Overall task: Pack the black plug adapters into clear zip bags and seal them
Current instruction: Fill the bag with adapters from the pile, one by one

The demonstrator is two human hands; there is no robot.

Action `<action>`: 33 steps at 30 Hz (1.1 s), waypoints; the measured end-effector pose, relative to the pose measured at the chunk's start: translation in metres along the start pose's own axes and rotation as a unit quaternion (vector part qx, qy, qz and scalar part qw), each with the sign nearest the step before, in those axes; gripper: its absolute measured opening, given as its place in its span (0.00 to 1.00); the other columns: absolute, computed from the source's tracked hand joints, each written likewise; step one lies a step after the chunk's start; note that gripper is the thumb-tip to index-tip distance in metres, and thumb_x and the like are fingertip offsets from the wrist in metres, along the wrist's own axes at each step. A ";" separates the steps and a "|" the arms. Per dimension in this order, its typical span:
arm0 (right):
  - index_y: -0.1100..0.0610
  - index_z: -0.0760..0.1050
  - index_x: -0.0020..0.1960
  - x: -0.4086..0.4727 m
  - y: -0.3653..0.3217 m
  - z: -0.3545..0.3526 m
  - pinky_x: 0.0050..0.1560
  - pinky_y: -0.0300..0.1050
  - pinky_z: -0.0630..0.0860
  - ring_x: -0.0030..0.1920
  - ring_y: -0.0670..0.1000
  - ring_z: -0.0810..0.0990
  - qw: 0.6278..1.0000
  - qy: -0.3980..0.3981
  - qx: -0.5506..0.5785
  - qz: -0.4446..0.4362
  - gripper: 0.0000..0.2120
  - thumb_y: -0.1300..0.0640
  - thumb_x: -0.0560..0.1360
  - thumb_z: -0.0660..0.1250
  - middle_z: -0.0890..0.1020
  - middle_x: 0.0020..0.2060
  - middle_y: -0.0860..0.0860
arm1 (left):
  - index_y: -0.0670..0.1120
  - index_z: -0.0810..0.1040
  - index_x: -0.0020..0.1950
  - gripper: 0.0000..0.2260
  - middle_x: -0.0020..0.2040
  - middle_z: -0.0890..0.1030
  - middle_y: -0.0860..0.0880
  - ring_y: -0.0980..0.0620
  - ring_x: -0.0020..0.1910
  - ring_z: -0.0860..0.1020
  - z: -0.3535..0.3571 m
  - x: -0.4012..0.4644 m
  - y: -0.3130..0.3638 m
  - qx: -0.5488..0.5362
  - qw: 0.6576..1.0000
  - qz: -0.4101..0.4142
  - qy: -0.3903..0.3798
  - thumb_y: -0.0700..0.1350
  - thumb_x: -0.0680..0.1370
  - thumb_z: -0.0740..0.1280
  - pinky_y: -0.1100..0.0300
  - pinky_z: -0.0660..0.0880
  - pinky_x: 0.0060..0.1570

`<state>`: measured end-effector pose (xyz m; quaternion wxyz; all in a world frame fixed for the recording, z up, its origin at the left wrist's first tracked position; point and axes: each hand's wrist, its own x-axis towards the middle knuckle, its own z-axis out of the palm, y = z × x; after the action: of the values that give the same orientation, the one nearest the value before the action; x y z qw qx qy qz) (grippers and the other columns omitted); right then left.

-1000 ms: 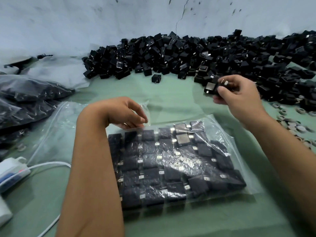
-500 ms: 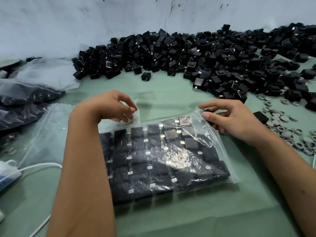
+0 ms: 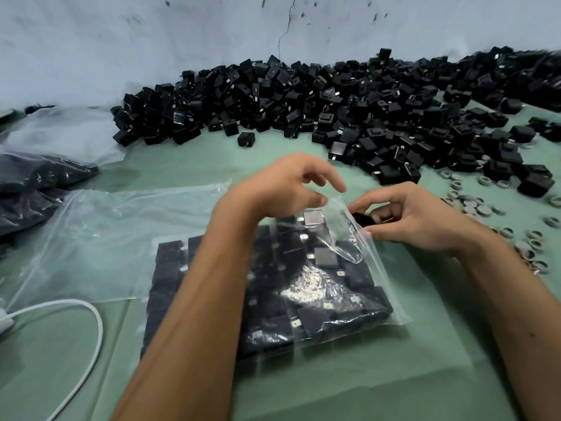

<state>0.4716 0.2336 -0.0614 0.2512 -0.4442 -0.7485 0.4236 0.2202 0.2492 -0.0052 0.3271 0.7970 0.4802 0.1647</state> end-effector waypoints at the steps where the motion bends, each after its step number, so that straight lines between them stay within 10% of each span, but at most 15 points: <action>1: 0.44 0.85 0.58 0.001 0.000 0.000 0.46 0.49 0.83 0.41 0.56 0.80 1.000 0.003 0.004 0.004 0.17 0.56 0.72 0.80 0.86 0.48 0.46 | 0.60 0.83 0.55 0.14 0.60 0.79 0.54 0.56 0.63 0.74 0.009 0.006 0.003 0.029 1.000 0.011 0.001 0.41 0.78 0.73 0.61 0.71 0.59; 7: 0.50 0.84 0.57 0.002 -0.003 0.007 0.41 0.44 0.79 0.42 0.55 0.81 0.997 -0.005 0.074 0.015 0.15 0.60 0.72 0.79 0.84 0.47 0.66 | 0.61 0.82 0.59 0.14 0.61 0.74 0.49 0.48 0.69 0.63 0.019 0.013 0.002 0.100 0.995 0.013 0.021 0.42 0.79 0.71 0.53 0.62 0.70; 13: 0.52 0.84 0.60 0.001 -0.006 0.010 0.60 0.57 0.82 0.54 0.58 0.86 0.997 -0.030 0.073 -0.004 0.17 0.58 0.71 0.79 0.87 0.51 0.55 | 0.64 0.81 0.51 0.12 0.61 0.74 0.46 0.49 0.67 0.65 0.019 0.012 0.002 0.085 0.996 0.011 0.014 0.45 0.78 0.73 0.54 0.64 0.68; 20: 0.49 0.85 0.58 0.002 -0.008 0.012 0.53 0.63 0.79 0.50 0.67 0.81 0.997 -0.023 0.074 -0.028 0.13 0.51 0.75 0.74 0.87 0.49 0.55 | 0.56 0.84 0.48 0.05 0.56 0.77 0.50 0.49 0.62 0.69 0.019 0.016 -0.001 0.104 0.993 0.030 0.042 0.45 0.77 0.75 0.46 0.70 0.65; 25: 0.51 0.86 0.54 0.004 -0.008 0.019 0.46 0.43 0.82 0.46 0.55 0.86 0.994 -0.008 0.104 -0.025 0.12 0.52 0.71 0.76 0.88 0.46 0.54 | 0.53 0.85 0.49 0.04 0.52 0.75 0.52 0.53 0.56 0.72 0.020 0.019 -0.002 0.116 0.991 0.049 0.054 0.44 0.77 0.75 0.56 0.70 0.58; 33: 0.52 0.87 0.52 0.008 -0.005 0.028 0.54 0.75 0.74 0.50 0.76 0.79 0.992 0.024 0.124 -0.022 0.12 0.54 0.70 0.78 0.87 0.47 0.61 | 0.50 0.86 0.50 0.05 0.45 0.73 0.58 0.54 0.48 0.72 0.023 0.023 0.000 0.140 0.985 0.070 0.066 0.42 0.76 0.75 0.61 0.69 0.50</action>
<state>0.4441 0.2280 -0.0711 0.3312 -0.4029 -0.6940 0.4964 0.2446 0.2609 -0.0235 0.1671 0.8539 0.4624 0.1705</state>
